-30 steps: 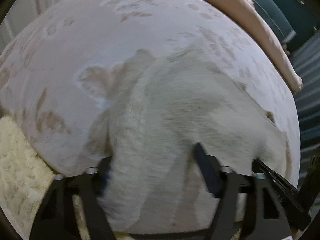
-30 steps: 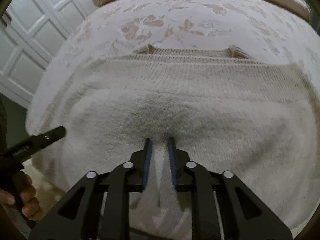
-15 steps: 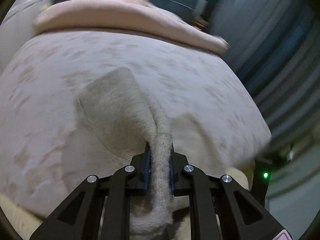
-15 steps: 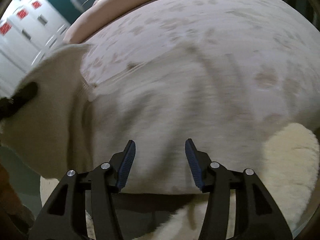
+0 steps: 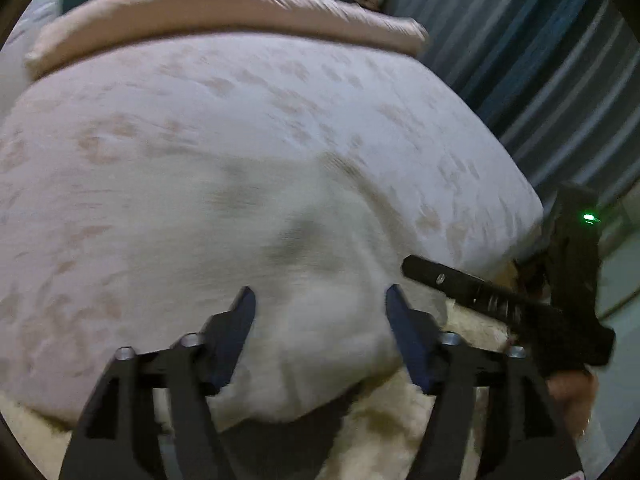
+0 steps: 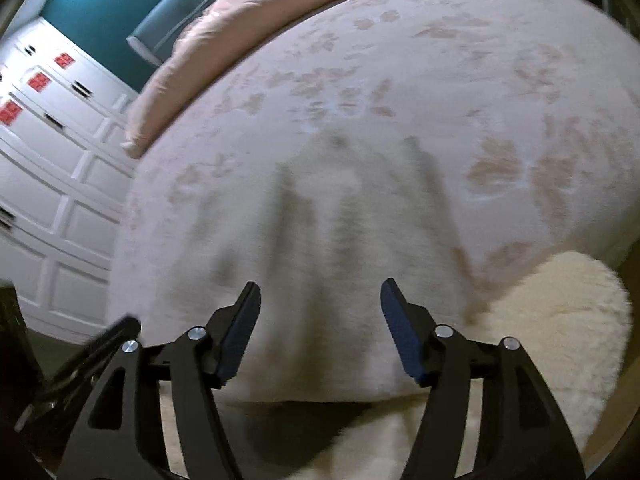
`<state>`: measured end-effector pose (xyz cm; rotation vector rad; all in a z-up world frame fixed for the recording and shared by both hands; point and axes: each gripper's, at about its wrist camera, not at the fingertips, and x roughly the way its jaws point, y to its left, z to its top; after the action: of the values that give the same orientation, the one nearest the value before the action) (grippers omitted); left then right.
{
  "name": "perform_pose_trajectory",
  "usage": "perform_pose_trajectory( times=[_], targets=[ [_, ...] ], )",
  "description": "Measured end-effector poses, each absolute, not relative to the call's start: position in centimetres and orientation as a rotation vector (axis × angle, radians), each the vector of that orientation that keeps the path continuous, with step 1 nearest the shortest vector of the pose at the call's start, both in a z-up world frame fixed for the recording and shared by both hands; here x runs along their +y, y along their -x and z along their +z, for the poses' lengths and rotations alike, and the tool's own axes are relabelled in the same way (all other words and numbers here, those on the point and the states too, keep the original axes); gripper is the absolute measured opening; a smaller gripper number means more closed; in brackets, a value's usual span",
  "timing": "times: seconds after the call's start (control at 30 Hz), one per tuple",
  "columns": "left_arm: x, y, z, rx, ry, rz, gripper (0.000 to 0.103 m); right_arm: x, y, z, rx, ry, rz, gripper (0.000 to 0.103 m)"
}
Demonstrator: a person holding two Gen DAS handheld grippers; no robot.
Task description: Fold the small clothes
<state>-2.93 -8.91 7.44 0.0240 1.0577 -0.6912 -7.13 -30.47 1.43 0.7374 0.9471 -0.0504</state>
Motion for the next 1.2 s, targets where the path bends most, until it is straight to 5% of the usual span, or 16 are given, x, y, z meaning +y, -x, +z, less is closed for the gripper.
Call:
perform_pose_trajectory(
  times=[0.13, 0.3, 0.37, 0.43, 0.5, 0.7, 0.93, 1.2],
  targets=[
    [-3.9, 2.8, 7.7, 1.069, 0.029, -0.575, 0.068, -29.0, 4.9, 1.2, 0.956, -0.807, 0.052, 0.079],
    [-0.7, 2.0, 5.1, 1.110, 0.008, -0.412, 0.068, -26.4, 2.0, -2.1, 1.109, -0.755, 0.018, 0.077],
    [-0.1, 2.2, 4.6, 1.130, 0.045, -0.408, 0.068, -24.9, 1.5, -2.3, 1.143, -0.683, 0.009, 0.057],
    [-0.3, 2.0, 4.1, 1.151, 0.053, -0.398, 0.068, -23.7, 1.2, -1.1, 1.137, -0.574, 0.001, 0.018],
    [-0.1, 2.2, 4.2, 1.155, 0.050, -0.394, 0.068, -24.3, 1.3, 1.7, 1.052, -0.581, 0.062, 0.015],
    [-0.9, 2.6, 5.6, 1.097, 0.041, -0.436, 0.068, -30.8, 5.8, 11.1, 0.726, -0.669, 0.101, 0.013],
    [-3.8, 1.9, 3.9, 1.153, 0.038, -0.483, 0.068, -35.3, 6.4, -3.6, 1.102, -0.620, -0.191, 0.017],
    [-7.9, 1.2, 2.6, 1.186, -0.083, -0.504, 0.069, -34.7, 9.5, 5.8, 0.909, -0.490, -0.214, 0.025]
  ],
)
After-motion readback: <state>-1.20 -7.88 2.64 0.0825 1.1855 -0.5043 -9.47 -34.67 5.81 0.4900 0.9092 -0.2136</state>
